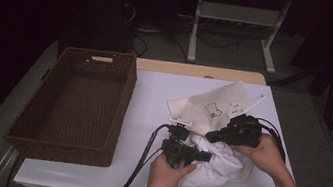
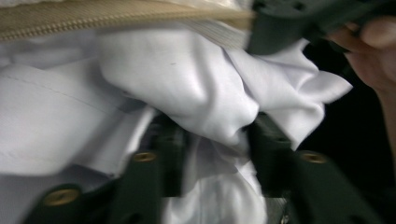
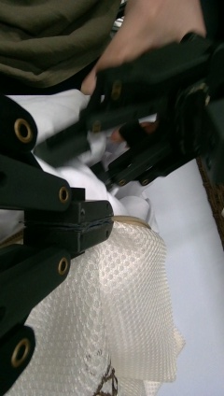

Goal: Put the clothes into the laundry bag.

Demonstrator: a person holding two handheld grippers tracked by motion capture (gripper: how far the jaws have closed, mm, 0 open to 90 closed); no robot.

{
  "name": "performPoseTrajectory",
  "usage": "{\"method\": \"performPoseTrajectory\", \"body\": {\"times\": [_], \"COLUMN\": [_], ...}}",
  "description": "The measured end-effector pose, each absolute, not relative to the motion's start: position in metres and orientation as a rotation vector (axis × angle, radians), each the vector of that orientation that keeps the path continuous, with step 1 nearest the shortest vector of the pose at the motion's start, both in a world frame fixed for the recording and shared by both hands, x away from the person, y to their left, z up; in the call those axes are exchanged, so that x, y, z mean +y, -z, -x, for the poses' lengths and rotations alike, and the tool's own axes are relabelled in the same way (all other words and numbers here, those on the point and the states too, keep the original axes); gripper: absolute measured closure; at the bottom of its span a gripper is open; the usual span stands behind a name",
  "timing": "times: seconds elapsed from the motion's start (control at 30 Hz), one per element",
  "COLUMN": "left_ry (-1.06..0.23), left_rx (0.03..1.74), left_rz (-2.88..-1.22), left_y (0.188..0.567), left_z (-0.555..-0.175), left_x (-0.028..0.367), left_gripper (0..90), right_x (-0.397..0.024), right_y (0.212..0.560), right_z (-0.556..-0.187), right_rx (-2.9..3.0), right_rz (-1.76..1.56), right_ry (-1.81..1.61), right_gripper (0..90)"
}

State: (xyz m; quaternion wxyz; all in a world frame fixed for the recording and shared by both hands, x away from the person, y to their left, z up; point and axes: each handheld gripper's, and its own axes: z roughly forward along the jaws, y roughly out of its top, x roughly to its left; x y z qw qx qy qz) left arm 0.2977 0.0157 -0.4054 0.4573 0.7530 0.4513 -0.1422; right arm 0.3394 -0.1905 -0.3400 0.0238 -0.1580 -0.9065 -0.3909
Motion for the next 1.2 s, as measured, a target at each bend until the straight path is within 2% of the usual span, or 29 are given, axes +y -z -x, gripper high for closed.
{"method": "performPoseTrajectory", "body": {"times": [0.07,0.17,0.73,0.9,0.97,1.2], "left_ry": [0.302,0.272,0.119,0.143,0.116,0.104], "left_rx": [1.102,1.121,1.089,1.160,1.179,1.209], "left_rz": [-1.859,-1.829,-1.808,-1.766,-1.756,-1.725], "left_y": [0.407,0.411,0.381,0.393,0.398,0.405], "left_z": [-0.300,-0.305,-0.277,-0.292,-0.300,-0.314], "left_x": [0.013,0.014,0.040,0.041,0.039,0.033], "left_gripper": [78.4,83.7,85.4,85.4,85.4,85.2], "right_x": [-0.191,-0.193,-0.185,-0.173,-0.170,-0.176], "right_y": [0.341,0.341,0.318,0.321,0.323,0.327], "right_z": [-0.339,-0.337,-0.322,-0.325,-0.326,-0.332], "right_rx": [-2.803,-2.801,-2.744,-2.739,-2.738,-2.724], "right_rz": [0.494,0.487,0.345,0.328,0.325,0.373], "right_ry": [1.211,1.218,1.310,1.286,1.276,1.284], "right_gripper": [88.9,88.9,89.1,89.1,89.1,89.1]}}
